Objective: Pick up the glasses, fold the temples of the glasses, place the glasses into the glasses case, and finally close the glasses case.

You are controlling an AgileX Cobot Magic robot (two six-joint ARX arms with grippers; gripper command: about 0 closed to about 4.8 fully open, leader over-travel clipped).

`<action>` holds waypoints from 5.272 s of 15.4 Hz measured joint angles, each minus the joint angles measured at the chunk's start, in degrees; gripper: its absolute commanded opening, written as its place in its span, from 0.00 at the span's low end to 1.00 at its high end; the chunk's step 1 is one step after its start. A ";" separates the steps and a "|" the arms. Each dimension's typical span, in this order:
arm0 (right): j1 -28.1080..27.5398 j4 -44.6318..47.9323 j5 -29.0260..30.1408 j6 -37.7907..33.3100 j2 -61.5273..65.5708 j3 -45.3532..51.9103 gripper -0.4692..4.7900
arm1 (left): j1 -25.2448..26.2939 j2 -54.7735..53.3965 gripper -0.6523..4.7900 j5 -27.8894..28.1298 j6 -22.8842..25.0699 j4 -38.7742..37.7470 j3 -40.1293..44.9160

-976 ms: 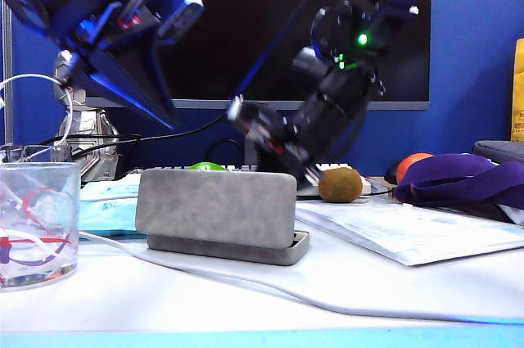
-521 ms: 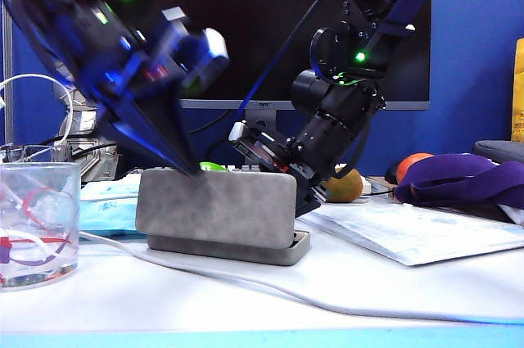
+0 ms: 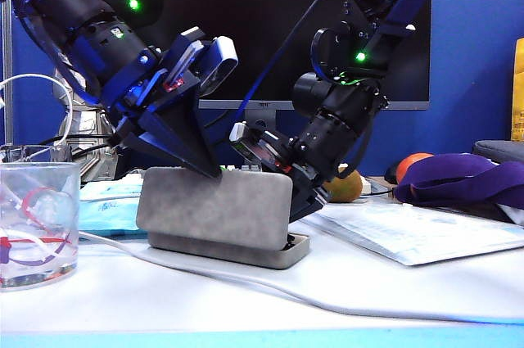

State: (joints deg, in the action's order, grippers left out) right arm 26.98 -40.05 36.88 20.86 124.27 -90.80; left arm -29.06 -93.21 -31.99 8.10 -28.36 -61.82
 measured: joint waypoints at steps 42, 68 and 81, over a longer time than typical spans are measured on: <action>-0.07 -1.42 -0.17 1.46 -0.07 0.00 0.09 | -0.17 -1.42 0.11 -5.70 -5.16 2.34 0.02; -0.26 -1.44 0.33 1.46 -0.09 0.26 0.09 | -3.50 -8.20 0.11 4.24 -2.97 10.05 0.07; -3.43 1.81 -22.38 -10.14 -32.37 -0.31 0.09 | -4.20 26.75 0.11 18.36 -5.35 8.98 0.22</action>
State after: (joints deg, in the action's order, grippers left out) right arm 23.55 -38.24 14.50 10.72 91.90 -91.11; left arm -33.26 -66.46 -13.63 2.74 -19.38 -61.60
